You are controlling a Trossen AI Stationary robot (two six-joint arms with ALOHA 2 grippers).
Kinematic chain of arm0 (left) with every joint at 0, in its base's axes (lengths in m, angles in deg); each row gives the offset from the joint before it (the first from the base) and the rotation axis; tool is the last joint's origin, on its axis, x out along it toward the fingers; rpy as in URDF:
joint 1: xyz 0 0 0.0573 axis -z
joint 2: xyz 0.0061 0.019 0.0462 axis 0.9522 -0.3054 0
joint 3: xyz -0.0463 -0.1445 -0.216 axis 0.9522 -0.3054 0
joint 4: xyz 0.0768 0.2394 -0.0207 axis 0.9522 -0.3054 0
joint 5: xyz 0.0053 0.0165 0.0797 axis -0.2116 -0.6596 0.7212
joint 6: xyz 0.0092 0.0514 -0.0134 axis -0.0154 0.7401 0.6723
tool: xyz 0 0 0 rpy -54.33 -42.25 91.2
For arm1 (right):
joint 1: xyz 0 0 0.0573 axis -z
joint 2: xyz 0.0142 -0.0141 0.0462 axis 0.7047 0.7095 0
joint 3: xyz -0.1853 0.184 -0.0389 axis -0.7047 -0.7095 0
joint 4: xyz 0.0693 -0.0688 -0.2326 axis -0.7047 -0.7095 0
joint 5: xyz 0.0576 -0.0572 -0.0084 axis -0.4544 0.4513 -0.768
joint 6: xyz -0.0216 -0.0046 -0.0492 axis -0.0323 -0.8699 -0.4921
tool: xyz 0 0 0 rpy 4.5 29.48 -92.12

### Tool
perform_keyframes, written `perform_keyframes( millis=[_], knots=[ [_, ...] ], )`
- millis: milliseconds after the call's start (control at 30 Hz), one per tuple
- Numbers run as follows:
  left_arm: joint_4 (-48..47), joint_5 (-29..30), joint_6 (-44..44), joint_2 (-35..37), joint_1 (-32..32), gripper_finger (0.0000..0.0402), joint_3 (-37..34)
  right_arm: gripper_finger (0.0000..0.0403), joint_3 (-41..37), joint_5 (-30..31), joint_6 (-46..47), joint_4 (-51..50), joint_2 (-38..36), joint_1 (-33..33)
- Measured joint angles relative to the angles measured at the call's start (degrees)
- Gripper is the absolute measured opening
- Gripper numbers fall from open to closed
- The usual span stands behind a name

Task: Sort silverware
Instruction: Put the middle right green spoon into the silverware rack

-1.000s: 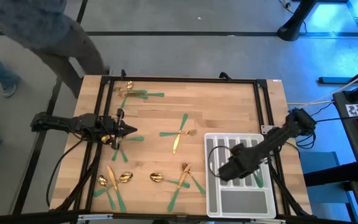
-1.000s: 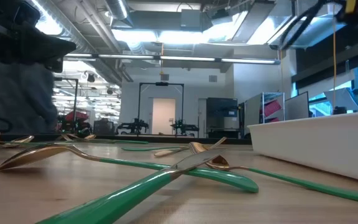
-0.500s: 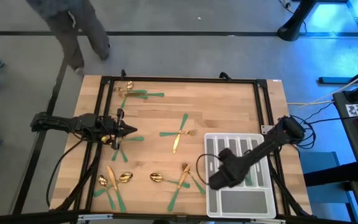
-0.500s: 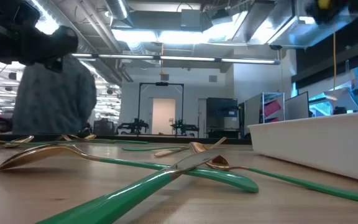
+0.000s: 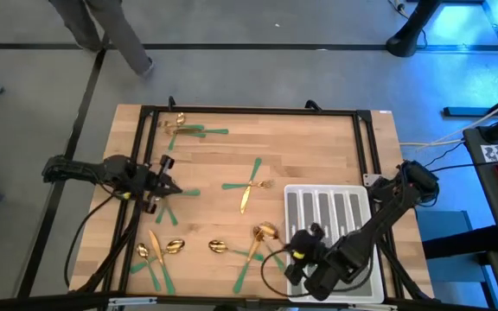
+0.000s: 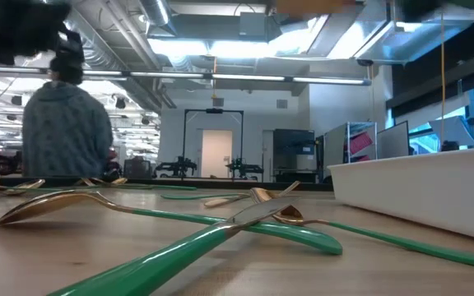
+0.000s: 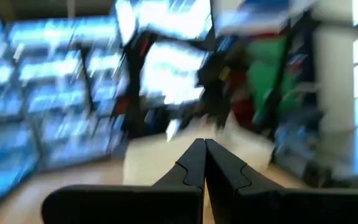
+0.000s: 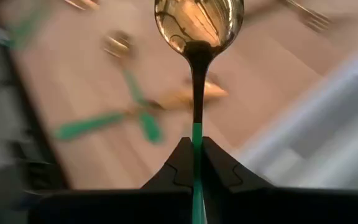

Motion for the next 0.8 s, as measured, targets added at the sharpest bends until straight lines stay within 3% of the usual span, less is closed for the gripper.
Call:
perform_keyframes(
  millis=[67, 167, 300, 467, 667, 800],
  knots=[
    [3.8, -1.9, 1.9, -2.3, 0.0, 0.0, 0.0, 0.0005, -2.5, -1.4, -9.0, 11.9, -0.8, 1.4],
    [8.6, -3.7, 4.7, -8.3, 0.0, 0.0011, 0.0, 0.0005, -5.0, -9.6, -24.7, 30.8, -1.0, 3.8],
    [21.7, -6.9, 4.8, -21.1, 0.0, 0.0057, 0.0, 0.0005, -7.4, -19.1, -39.3, 47.2, -1.2, 7.4],
    [37.9, -9.2, 3.6, -40.8, 1.3, 0.013, 2.3, 0.0005, -11.3, -32.0, -46.5, 55.1, -1.1, 13.4],
    [40.1, -9.8, 8.8, -63.9, 4.2, 0.0193, 15.0, 0.0005, -18.6, -40.2, -54.3, 68.3, -1.1, 20.5],
    [42.0, -9.9, 9.1, -74.1, 4.1, 0.0219, 23.4, 0.0005, -23.5, -49.4, -56.6, 77.7, -1.1, 23.9]
  ],
)
